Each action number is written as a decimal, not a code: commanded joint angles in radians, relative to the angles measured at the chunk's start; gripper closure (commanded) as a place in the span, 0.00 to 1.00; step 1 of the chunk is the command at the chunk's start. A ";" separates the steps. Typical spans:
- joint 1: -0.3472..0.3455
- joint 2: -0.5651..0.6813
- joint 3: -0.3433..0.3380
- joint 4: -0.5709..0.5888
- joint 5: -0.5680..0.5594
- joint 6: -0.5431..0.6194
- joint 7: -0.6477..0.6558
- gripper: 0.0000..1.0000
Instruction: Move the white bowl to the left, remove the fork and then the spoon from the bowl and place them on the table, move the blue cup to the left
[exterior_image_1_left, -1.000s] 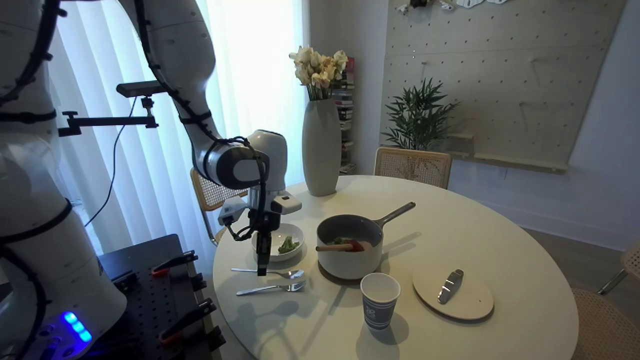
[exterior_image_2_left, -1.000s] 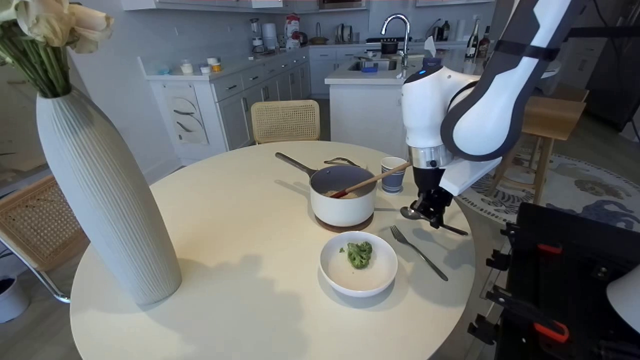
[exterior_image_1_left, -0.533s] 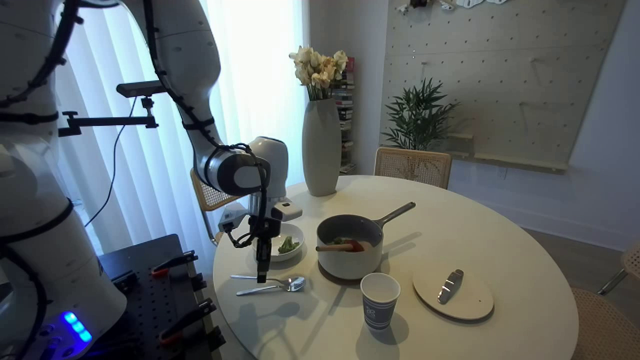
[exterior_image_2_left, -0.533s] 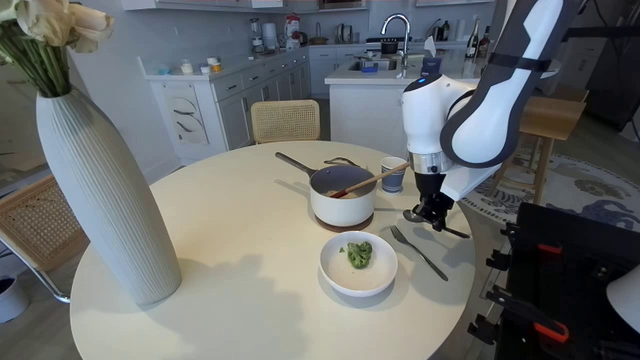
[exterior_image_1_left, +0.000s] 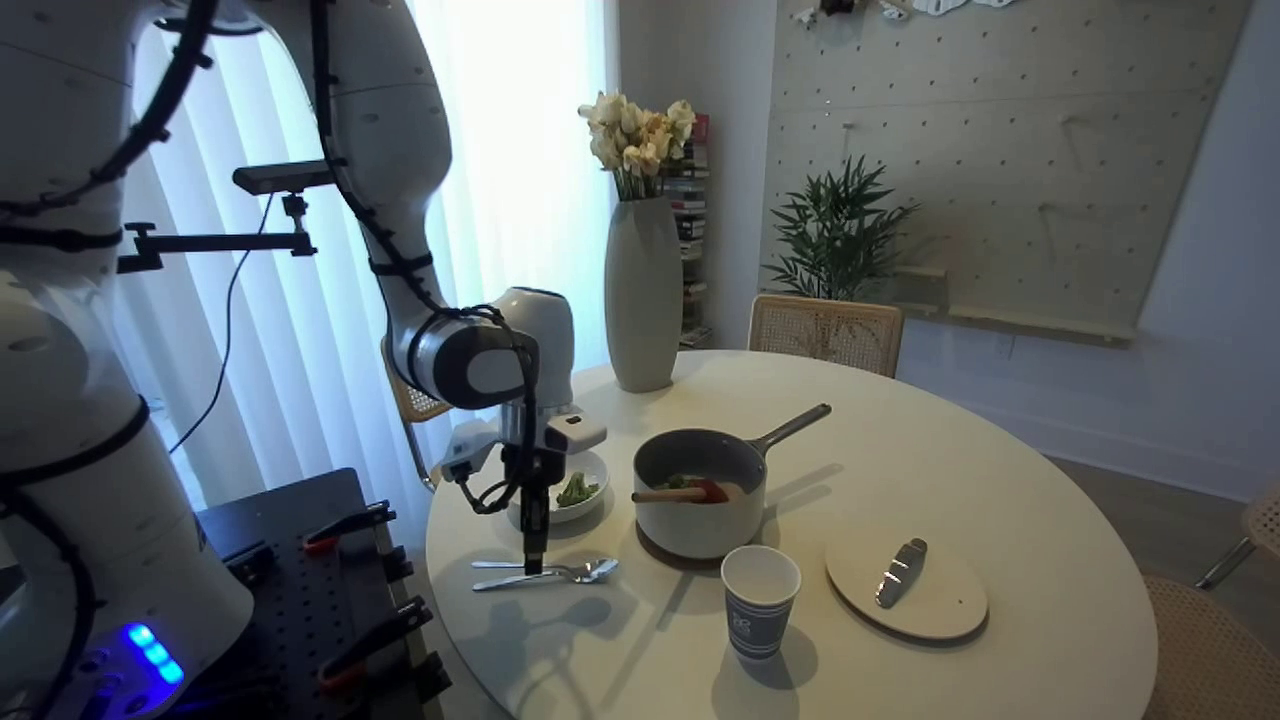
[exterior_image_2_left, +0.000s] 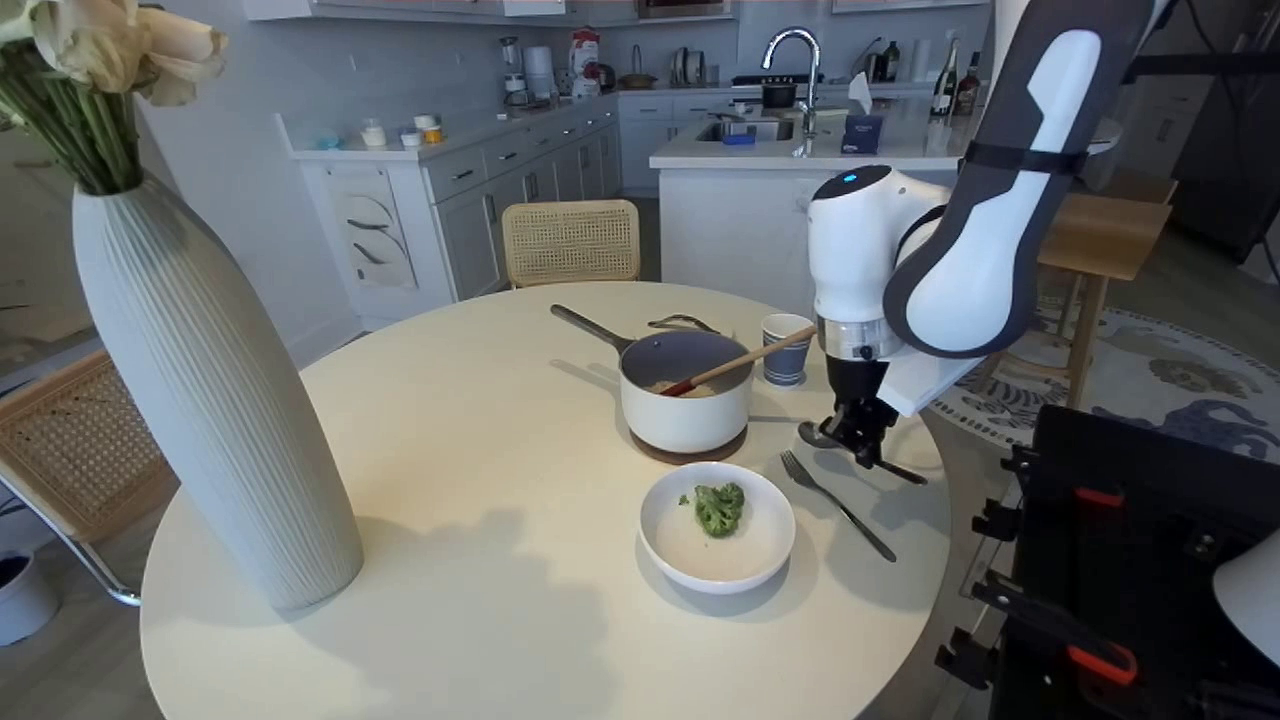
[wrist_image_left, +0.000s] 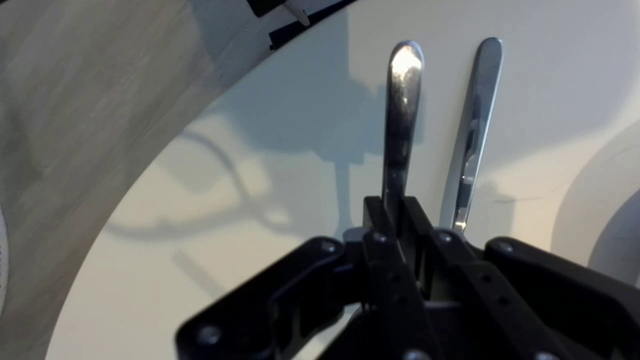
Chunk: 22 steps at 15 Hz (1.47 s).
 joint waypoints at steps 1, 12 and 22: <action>0.044 0.030 -0.050 0.007 0.006 0.046 -0.003 0.97; 0.114 0.100 -0.130 -0.016 0.046 0.127 -0.032 0.97; 0.118 0.136 -0.110 -0.002 0.111 0.139 -0.102 0.97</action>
